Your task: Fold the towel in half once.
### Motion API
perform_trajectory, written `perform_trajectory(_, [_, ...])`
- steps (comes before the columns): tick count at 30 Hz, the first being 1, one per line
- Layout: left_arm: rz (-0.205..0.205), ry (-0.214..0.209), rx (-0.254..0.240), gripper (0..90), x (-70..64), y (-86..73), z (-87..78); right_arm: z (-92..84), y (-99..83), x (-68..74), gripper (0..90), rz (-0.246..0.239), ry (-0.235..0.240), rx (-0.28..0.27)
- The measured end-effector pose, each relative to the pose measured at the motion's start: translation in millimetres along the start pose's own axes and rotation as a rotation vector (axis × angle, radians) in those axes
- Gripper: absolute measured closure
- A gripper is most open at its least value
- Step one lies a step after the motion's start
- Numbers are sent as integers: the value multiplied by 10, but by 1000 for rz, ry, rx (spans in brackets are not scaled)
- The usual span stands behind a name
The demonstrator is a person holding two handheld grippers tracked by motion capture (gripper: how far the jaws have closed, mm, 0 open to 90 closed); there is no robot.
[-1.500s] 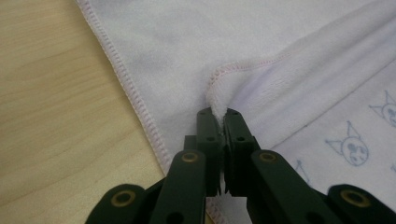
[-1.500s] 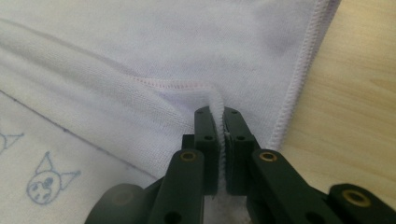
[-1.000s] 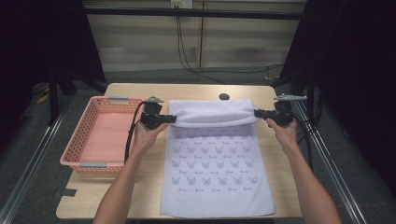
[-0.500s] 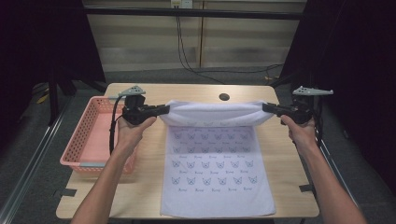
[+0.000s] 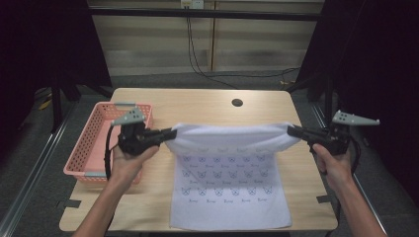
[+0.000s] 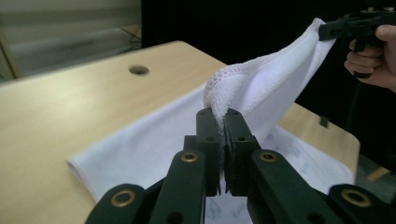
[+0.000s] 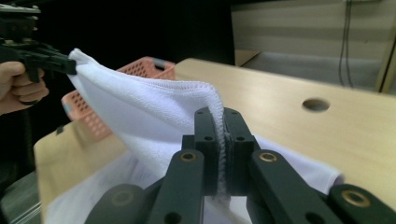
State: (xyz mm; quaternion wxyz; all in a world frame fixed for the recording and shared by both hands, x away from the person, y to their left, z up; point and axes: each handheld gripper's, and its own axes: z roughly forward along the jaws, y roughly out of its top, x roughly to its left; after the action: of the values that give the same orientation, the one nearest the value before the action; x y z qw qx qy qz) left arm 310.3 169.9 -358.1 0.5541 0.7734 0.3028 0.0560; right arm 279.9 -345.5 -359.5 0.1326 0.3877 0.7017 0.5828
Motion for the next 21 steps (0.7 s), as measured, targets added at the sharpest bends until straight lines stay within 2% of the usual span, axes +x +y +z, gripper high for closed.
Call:
perform_trajectory(1, [-9,-8,13,869,-9,-107,15,-25,-81,26,864,2,3,10])
perform_trajectory(2, [0,2,31,867,-19,-210,34,-41,-164,45,863,3,4,21])
perform_trajectory(4, [-18,-10,50,860,-25,-393,81,-44,-348,84,863,0,5,57])
perform_trajectory(5, [-24,-13,78,855,-33,-520,123,-41,-422,103,861,-3,-1,75])
perform_trajectory(6, [-22,-11,101,849,-43,-619,148,-36,-552,125,861,1,-2,105])
perform_trajectory(10, [-53,-43,145,826,-50,-925,189,-62,-951,161,850,33,20,170])
perform_trajectory(12, [-86,-73,168,834,-59,-1035,187,-89,-1062,200,832,20,14,234])
perform_trajectory(15, [-68,-93,206,826,-130,-1159,156,-122,-1200,255,822,27,31,282])
perform_trajectory(17, [-69,-106,217,823,-174,-1215,116,-150,-1277,314,813,11,44,326])
perform_trajectory(21, [-58,-134,270,808,-241,-1330,51,-197,-1380,418,766,13,75,365])
